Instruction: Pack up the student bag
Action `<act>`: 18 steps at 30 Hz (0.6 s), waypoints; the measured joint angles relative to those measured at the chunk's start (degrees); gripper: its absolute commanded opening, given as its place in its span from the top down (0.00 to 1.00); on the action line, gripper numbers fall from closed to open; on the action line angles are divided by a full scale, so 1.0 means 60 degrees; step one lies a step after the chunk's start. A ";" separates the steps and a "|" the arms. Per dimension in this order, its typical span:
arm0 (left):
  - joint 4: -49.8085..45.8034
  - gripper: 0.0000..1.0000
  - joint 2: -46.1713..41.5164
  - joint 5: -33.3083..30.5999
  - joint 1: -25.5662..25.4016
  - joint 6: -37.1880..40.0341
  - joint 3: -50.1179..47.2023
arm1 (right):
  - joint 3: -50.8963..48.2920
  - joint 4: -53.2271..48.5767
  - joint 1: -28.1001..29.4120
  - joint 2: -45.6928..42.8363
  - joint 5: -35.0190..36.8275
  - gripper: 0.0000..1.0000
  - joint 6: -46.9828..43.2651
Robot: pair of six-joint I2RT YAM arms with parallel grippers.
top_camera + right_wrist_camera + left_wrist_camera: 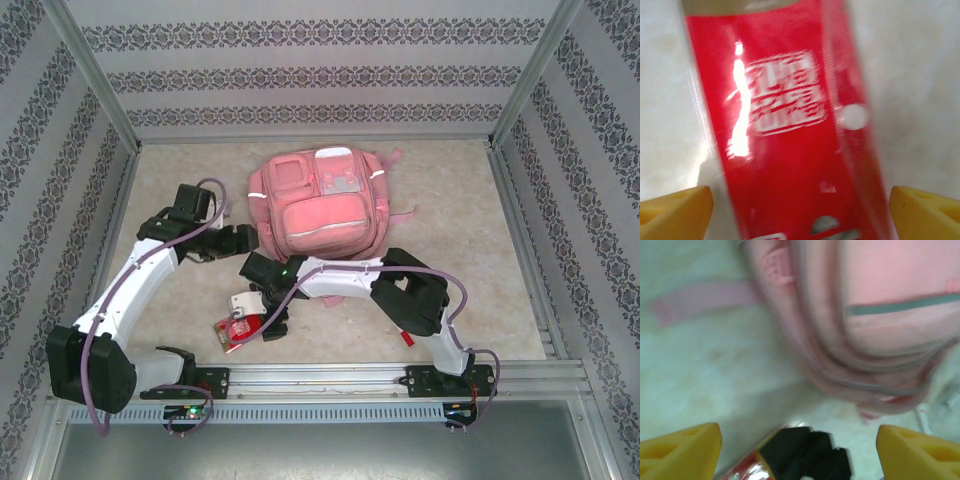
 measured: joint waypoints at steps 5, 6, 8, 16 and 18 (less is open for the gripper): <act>-0.1169 0.29 -0.0051 -0.0484 0.0098 -0.1832 -0.1825 | 0.0586 -0.0619 0.0007 0.0193 -0.0178 0.10 -0.0288; -0.1406 0.30 -0.0073 -0.0495 0.0047 -0.2138 -0.2113 | 0.0645 -0.0616 -0.0036 0.0193 -0.0186 0.10 -0.0302; -0.1541 0.34 -0.0200 -0.0645 0.0073 -0.2769 -0.2415 | 0.0674 -0.0743 -0.0044 0.0186 -0.0306 0.09 -0.0459; -0.1628 0.40 -0.0754 -0.0820 0.0069 -0.4248 -0.2739 | 0.0317 -0.0579 -0.0244 -0.0357 -0.0801 0.08 -0.0539; -0.1727 0.40 -0.0772 -0.0965 0.0113 -0.4386 -0.2739 | 0.0295 -0.0586 -0.0390 -0.0433 -0.0954 0.07 -0.0714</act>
